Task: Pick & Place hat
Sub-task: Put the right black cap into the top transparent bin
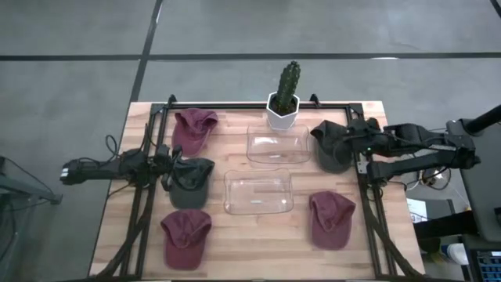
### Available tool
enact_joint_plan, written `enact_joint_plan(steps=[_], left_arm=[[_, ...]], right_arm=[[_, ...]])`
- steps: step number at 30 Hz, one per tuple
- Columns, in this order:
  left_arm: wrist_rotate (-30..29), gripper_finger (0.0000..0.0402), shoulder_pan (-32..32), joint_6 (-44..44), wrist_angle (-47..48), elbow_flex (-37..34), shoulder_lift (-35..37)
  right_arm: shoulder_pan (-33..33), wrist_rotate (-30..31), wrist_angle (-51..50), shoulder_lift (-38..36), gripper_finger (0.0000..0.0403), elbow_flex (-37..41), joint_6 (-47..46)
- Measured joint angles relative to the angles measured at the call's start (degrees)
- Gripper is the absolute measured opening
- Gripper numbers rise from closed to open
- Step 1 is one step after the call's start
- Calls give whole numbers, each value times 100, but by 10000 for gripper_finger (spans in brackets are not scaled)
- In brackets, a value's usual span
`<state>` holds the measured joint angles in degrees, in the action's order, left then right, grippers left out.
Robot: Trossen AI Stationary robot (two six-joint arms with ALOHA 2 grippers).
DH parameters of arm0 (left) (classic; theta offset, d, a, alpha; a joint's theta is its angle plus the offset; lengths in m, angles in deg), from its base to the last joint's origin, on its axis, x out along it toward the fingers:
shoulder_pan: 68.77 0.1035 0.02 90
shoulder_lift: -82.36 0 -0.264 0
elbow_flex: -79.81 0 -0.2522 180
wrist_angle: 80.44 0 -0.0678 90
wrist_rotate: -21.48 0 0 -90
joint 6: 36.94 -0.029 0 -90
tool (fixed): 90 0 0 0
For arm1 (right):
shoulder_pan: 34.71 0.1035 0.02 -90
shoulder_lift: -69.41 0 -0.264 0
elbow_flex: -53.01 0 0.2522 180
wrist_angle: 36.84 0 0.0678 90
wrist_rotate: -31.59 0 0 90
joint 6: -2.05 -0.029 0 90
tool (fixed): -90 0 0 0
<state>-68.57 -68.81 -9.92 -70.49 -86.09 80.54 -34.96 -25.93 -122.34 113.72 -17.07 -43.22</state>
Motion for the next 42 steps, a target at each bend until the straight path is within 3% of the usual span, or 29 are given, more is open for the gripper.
enact_joint_plan(steps=[4,10,21,30,42], left_arm=[[-3,0,5,-40,2,0,-1],[-149,0,4,-168,2,0,-1],[-153,0,3,-170,0,0,-1],[-153,0,3,-164,2,0,-1],[-153,0,3,-107,0,0,-3]], right_arm=[[-3,-94,-951,310,29,-184,-1197],[-5,-547,-1190,506,47,13,-1827],[-170,-709,-1239,517,167,730,-3220],[-843,-725,-1144,446,247,1049,-4097],[-1984,-885,-825,724,265,1060,-4925]])
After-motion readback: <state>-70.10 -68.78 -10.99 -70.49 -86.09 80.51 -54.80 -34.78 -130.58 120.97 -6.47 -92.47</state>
